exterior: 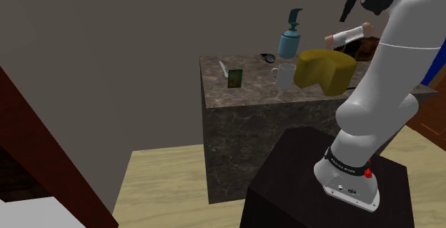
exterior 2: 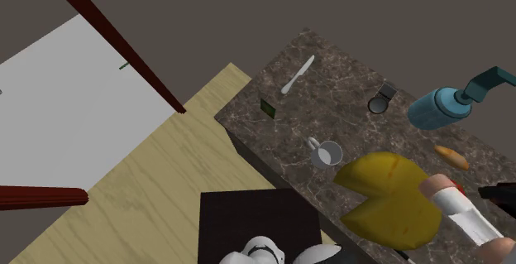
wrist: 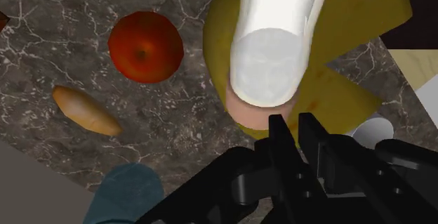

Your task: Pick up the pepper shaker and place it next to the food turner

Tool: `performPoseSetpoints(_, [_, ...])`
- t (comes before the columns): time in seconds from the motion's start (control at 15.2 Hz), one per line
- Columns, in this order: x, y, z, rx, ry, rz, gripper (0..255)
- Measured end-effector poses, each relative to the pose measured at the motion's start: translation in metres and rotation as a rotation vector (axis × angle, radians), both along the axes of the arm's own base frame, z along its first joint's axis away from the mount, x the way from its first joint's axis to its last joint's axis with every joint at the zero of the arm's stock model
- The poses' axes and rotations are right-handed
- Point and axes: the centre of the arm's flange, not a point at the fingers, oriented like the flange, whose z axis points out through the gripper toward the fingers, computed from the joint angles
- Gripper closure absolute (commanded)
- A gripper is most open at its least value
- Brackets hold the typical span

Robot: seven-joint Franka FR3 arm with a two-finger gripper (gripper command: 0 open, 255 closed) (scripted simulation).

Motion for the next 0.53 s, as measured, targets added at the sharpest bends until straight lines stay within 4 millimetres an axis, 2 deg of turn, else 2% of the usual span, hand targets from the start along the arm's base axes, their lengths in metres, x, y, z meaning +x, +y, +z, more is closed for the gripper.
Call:
performPoseSetpoints(0.2, [-0.025, -0.027, -0.013, 0.000, 0.001, 0.000, 255])
performPoseSetpoints(0.26, [-0.025, -0.027, -0.013, 0.001, 0.001, 0.000, 0])
performPoseSetpoints(0.46, [-0.028, -0.019, -0.021, -0.023, 0.034, 0.016, 0])
performPoseSetpoints(0.53, [-0.032, -0.014, -0.030, -0.041, 0.061, 0.027, 0])
